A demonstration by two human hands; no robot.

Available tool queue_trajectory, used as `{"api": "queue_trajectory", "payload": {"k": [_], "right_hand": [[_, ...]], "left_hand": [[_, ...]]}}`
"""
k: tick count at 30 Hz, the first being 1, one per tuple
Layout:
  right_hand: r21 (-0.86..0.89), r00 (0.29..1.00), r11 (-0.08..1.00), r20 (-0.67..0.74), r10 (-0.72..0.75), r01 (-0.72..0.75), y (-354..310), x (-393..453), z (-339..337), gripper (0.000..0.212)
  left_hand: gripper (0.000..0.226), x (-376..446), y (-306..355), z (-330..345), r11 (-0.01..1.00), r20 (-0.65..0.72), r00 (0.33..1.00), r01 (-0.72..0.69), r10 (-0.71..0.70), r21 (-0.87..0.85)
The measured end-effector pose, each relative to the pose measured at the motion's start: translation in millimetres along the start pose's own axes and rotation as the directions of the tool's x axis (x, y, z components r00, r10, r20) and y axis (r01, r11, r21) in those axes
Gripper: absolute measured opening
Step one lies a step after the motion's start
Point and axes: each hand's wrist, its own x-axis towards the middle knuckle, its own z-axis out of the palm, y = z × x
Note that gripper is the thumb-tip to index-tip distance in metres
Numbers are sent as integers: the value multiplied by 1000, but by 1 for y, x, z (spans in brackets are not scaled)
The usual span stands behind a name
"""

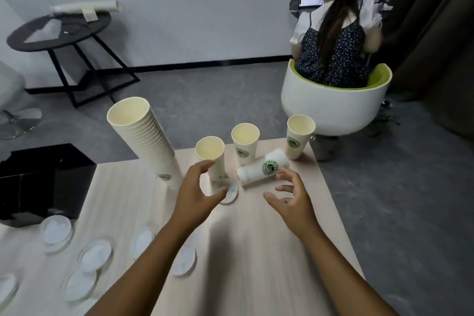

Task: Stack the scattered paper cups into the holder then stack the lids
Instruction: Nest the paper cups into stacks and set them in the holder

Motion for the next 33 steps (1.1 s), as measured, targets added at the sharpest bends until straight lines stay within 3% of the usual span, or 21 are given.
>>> {"api": "queue_trajectory", "payload": {"k": [7,17,24,27,33], "right_hand": [[-54,996,996,55,-72,75,-13,86,12,76],[-187,986,977,152,-70,99,2,171,48,102],[-278,970,952,233,-65,131,12,197,64,106],[-289,974,946,210,-85,145,11,202,68,99],[-256,973,947,171,-154,195,-11,198,66,91]], "left_hand": [[78,80,-4,0,986,-34,998,-51,57,157],[106,126,-40,18,960,37,993,98,-111,261],[105,133,-62,18,968,56,978,190,-202,164],[86,131,-65,20,976,47,982,173,-180,132],[84,133,-52,19,990,6,992,128,-129,60]]}}
